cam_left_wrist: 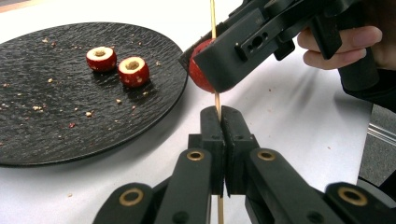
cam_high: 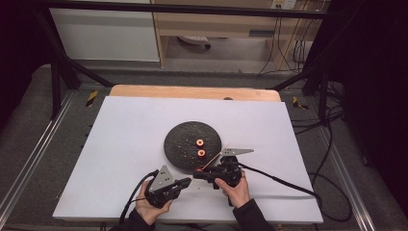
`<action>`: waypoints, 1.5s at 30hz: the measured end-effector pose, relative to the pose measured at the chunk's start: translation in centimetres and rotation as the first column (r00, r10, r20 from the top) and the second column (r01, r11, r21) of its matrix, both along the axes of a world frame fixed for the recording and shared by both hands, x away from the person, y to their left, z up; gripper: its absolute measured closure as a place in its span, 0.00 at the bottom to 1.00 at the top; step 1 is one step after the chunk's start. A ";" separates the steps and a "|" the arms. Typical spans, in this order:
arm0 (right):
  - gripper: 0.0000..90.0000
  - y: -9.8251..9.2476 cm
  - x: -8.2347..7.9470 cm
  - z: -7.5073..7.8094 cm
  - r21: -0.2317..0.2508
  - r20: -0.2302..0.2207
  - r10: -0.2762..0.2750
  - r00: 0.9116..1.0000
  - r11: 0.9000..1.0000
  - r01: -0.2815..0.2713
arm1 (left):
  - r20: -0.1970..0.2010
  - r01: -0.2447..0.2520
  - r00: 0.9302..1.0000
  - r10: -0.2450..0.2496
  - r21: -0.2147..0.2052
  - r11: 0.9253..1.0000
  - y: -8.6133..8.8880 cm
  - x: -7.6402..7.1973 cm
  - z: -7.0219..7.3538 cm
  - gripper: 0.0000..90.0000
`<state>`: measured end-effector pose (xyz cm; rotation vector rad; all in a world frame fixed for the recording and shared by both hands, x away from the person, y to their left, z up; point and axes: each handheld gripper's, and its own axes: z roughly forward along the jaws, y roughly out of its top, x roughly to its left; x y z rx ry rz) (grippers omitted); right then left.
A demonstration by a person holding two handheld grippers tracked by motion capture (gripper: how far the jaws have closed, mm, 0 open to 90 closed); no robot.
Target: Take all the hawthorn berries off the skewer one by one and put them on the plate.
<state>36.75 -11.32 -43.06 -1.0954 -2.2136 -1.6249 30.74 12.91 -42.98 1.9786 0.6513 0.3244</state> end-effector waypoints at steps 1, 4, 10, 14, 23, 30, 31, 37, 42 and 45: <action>0.68 0.0 0.0 0.1 0.001 -0.003 0.000 1.000 1.000 0.000 | 0.000 0.001 1.000 -0.001 0.000 1.000 0.0 0.0 0.0 0.98; 0.68 -0.1 0.1 0.2 0.005 0.001 -0.001 1.000 1.000 0.001 | 0.005 0.000 1.000 0.000 -0.001 1.000 0.1 0.0 0.1 0.98; 0.68 -0.7 0.2 0.5 0.025 0.005 -0.031 1.000 0.999 0.030 | 0.011 -0.002 1.000 0.002 -0.005 1.000 0.2 -0.1 0.3 0.98; 0.68 -1.5 0.5 0.7 0.049 -0.005 -0.042 0.999 0.998 0.042 | 0.017 0.004 1.000 -0.004 -0.010 1.000 0.2 -0.2 0.5 0.98; 0.68 -2.0 0.6 1.0 0.054 0.003 -0.053 0.999 0.997 0.052 | 0.025 0.008 1.000 -0.007 -0.012 1.000 0.3 -0.3 0.5 0.98; 0.68 -3.5 0.9 1.4 0.078 0.007 -0.099 0.995 0.992 0.098 | 0.032 0.018 0.999 -0.017 -0.015 1.000 0.3 -0.4 0.6 0.98; 0.68 -3.7 1.0 1.5 0.079 0.008 -0.100 0.995 0.992 0.099 | 0.032 0.019 0.999 -0.018 -0.016 1.000 0.3 -0.5 0.6 0.98; 0.68 -4.2 1.2 1.5 0.084 0.001 -0.107 0.994 0.991 0.107 | 0.036 0.022 0.999 -0.022 -0.017 1.000 0.3 -0.5 0.6 0.98; 0.68 -4.4 1.2 1.6 0.085 0.001 -0.111 0.994 0.990 0.111 | 0.040 0.023 0.999 -0.022 -0.018 1.000 0.4 -0.6 0.7 0.98; 0.68 -4.7 1.3 1.7 0.088 0.006 -0.120 0.993 0.989 0.119 | 0.039 0.024 0.999 -0.023 -0.019 1.000 0.3 -0.6 0.7 0.98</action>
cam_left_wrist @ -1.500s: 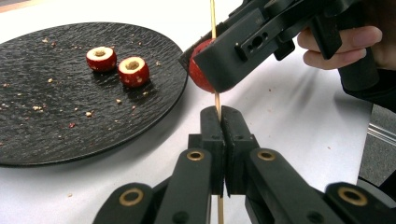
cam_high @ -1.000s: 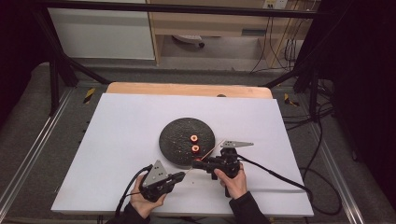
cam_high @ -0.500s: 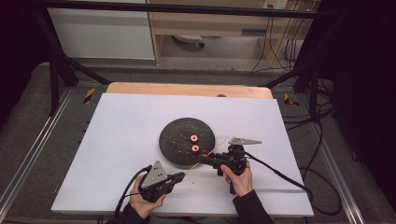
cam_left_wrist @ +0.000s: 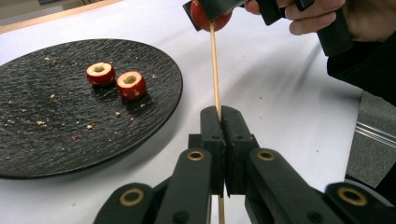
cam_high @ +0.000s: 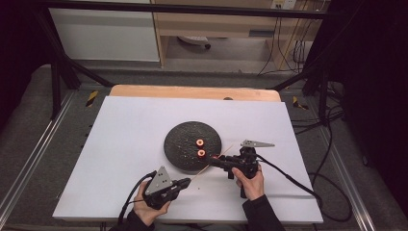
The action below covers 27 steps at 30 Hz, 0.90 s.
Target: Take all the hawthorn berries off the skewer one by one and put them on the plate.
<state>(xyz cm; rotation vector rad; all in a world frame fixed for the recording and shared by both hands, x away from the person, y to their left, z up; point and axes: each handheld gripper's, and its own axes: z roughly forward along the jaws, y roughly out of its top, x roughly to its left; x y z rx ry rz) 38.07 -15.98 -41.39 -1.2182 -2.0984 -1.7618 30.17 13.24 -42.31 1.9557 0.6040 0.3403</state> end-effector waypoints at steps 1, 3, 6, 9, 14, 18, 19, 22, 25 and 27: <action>0.68 -0.1 0.0 0.0 0.000 -0.003 -0.002 1.000 1.000 0.002 | 0.000 0.000 1.000 0.000 0.000 1.000 0.0 0.0 0.0 0.98; 0.68 -0.2 0.0 0.0 0.003 -0.006 -0.006 1.000 1.000 0.007 | 0.002 0.002 1.000 -0.002 -0.001 1.000 0.0 0.0 0.0 0.98; 0.68 -0.4 0.1 0.0 0.010 -0.007 -0.011 1.000 1.000 0.011 | 0.006 0.002 1.000 -0.002 -0.003 1.000 0.0 0.0 0.1 0.98; 0.68 -0.7 0.2 0.1 0.013 -0.007 -0.018 1.000 1.000 0.018 | 0.008 0.004 1.000 -0.004 -0.005 1.000 0.1 -0.1 0.1 0.98; 0.69 -1.4 0.3 0.2 0.027 -0.006 -0.040 0.999 0.999 0.040 | 0.009 0.008 1.000 -0.008 -0.005 1.000 0.2 -0.1 0.1 0.98; 0.69 -2.0 0.4 0.3 0.034 -0.002 -0.050 0.999 0.998 0.050 | 0.011 0.014 1.000 -0.014 -0.004 1.000 0.1 -0.2 0.2 0.98; 0.69 -2.1 0.4 0.3 0.036 -0.001 -0.051 0.999 0.998 0.051 | 0.011 0.015 1.000 -0.015 -0.004 1.000 0.2 -0.2 0.2 0.98; 0.69 -2.3 0.5 0.3 0.036 -0.002 -0.055 0.998 0.998 0.055 | 0.012 0.016 1.000 -0.016 -0.003 1.000 0.2 -0.2 0.1 0.98; 0.69 -2.6 0.6 0.2 0.038 -0.008 -0.059 0.998 0.998 0.059 | 0.013 0.019 1.000 -0.019 -0.004 1.000 0.3 -0.2 0.1 0.98; 0.69 -2.8 0.6 0.2 0.042 -0.013 -0.063 0.998 0.997 0.064 | 0.014 0.021 1.000 -0.021 -0.005 1.000 0.3 -0.3 0.1 0.98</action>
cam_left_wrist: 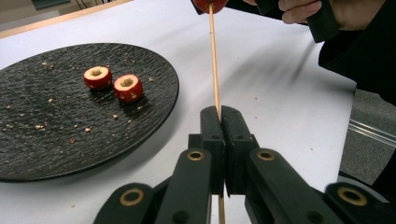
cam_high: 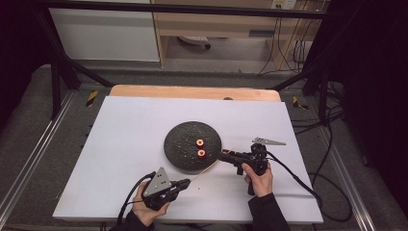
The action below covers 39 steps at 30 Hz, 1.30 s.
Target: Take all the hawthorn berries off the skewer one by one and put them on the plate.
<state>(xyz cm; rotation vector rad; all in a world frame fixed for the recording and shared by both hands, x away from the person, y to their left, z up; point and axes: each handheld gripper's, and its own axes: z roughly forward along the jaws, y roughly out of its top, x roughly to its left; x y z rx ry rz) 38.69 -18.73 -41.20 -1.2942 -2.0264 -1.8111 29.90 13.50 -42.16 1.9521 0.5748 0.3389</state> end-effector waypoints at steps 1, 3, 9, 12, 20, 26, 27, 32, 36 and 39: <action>0.69 -0.1 0.0 0.0 -0.001 0.003 -0.001 1.000 1.000 0.001 | 0.000 0.001 1.000 -0.001 0.000 1.000 0.0 0.0 0.0 0.98; 0.69 -0.2 0.0 0.0 0.004 0.002 -0.005 1.000 1.000 0.005 | 0.001 0.000 1.000 0.000 -0.001 1.000 0.1 0.0 0.0 0.98; 0.69 -0.9 0.1 0.1 0.010 0.004 -0.021 1.000 1.000 0.021 | 0.001 0.004 1.000 -0.004 -0.001 1.000 0.1 0.0 0.0 0.98; 0.69 -1.2 0.1 0.1 0.012 0.003 -0.034 0.999 0.999 0.034 | 0.002 0.005 1.000 -0.005 0.000 1.000 0.1 0.0 0.0 0.98; 0.69 -3.0 0.2 0.2 -0.003 0.022 -0.108 0.994 0.994 0.108 | -0.005 0.011 1.000 -0.011 0.011 1.000 0.3 0.0 -0.2 0.98; 0.69 -4.8 0.2 0.3 -0.022 0.038 -0.169 0.985 0.985 0.170 | -0.010 0.015 1.000 -0.015 0.022 1.000 0.5 0.0 -0.2 0.98; 0.69 -5.1 0.1 0.4 -0.030 0.036 -0.180 0.983 0.983 0.182 | -0.011 0.013 1.000 -0.013 0.021 1.000 0.6 0.0 -0.2 0.98; 0.69 -6.1 0.0 0.6 -0.065 0.063 -0.217 0.974 0.973 0.221 | -0.014 -0.015 1.000 0.015 0.007 1.000 1.3 0.3 0.0 0.98; 0.69 -5.5 -0.1 0.7 -0.100 0.084 -0.202 0.976 0.973 0.210 | -0.021 -0.050 0.999 0.050 -0.008 0.999 2.2 0.8 0.2 0.98; 0.69 -4.5 -0.1 1.0 -0.137 0.100 -0.177 0.979 0.972 0.190 | -0.035 -0.081 0.996 0.081 -0.021 0.996 2.9 1.3 0.3 0.98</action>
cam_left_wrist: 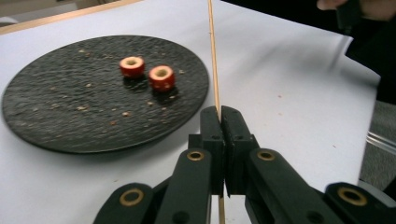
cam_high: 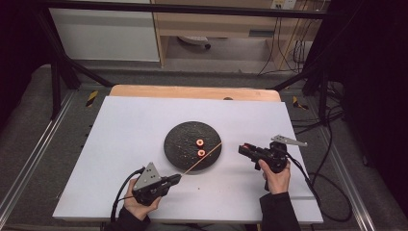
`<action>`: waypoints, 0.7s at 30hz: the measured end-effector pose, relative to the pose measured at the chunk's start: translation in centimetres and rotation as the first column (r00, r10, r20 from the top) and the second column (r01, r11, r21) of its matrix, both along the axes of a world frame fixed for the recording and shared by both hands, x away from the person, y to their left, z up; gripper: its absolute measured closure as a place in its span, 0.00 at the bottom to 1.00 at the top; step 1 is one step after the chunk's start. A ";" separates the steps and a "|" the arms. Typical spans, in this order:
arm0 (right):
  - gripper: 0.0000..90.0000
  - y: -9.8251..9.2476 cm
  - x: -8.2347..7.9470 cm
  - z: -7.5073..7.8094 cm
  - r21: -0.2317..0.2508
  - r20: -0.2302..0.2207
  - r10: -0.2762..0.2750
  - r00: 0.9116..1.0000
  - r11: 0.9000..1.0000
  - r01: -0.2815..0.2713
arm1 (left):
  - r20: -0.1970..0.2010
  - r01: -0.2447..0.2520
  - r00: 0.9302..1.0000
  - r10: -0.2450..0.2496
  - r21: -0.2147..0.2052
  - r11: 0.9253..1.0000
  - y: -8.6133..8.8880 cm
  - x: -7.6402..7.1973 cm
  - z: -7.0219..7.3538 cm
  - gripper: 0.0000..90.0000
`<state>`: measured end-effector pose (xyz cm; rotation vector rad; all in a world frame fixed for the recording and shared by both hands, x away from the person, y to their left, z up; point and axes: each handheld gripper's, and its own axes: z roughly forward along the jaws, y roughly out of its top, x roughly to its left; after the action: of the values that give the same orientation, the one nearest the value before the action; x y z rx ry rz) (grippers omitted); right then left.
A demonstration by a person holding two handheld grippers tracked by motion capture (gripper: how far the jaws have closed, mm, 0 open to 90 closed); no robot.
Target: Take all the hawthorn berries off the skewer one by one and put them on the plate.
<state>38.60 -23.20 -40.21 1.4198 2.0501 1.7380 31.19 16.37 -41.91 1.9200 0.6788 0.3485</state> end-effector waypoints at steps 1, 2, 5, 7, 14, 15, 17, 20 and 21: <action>0.69 0.4 0.0 0.1 -0.020 0.006 0.009 1.000 1.000 -0.009 | -0.002 -0.016 1.000 0.016 -0.006 1.000 0.3 0.2 0.0 0.98; 0.69 0.9 0.0 0.1 -0.040 0.007 0.016 1.000 0.999 -0.016 | -0.005 -0.029 1.000 0.029 -0.008 1.000 0.6 0.4 0.1 0.98; 0.69 2.2 0.3 0.2 -0.082 0.012 0.043 0.999 0.996 -0.042 | -0.011 -0.062 0.998 0.062 -0.017 0.998 1.3 0.8 0.2 0.98; 0.69 3.3 0.7 0.3 -0.104 0.011 0.060 0.998 0.993 -0.059 | -0.012 -0.078 0.997 0.078 -0.018 0.997 1.6 1.0 0.3 0.98; 0.69 6.9 2.6 0.0 -0.151 -0.003 0.091 0.996 0.984 -0.090 | -0.016 -0.103 0.995 0.102 -0.024 0.994 2.1 1.2 0.4 0.98; 0.69 7.4 3.0 -0.2 -0.163 -0.009 0.092 0.996 0.982 -0.092 | -0.016 -0.107 0.994 0.106 -0.024 0.994 2.1 1.2 0.4 0.98; 0.69 8.4 3.8 -0.6 -0.185 -0.020 0.092 0.996 0.978 -0.094 | -0.018 -0.109 0.994 0.108 -0.025 0.994 2.2 1.3 0.4 0.98; 0.69 9.6 5.0 -1.3 -0.216 -0.036 0.083 0.996 0.972 -0.089 | -0.023 -0.115 0.993 0.114 -0.028 0.993 2.4 1.4 0.3 0.98; 0.69 9.9 5.3 -1.6 -0.227 -0.040 0.081 0.996 0.970 -0.088 | -0.023 -0.116 0.993 0.115 -0.028 0.993 2.4 1.4 0.3 0.98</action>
<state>43.89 -13.33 -41.81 1.3150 2.2710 1.4580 32.61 18.78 -41.58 1.8631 0.8072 0.3889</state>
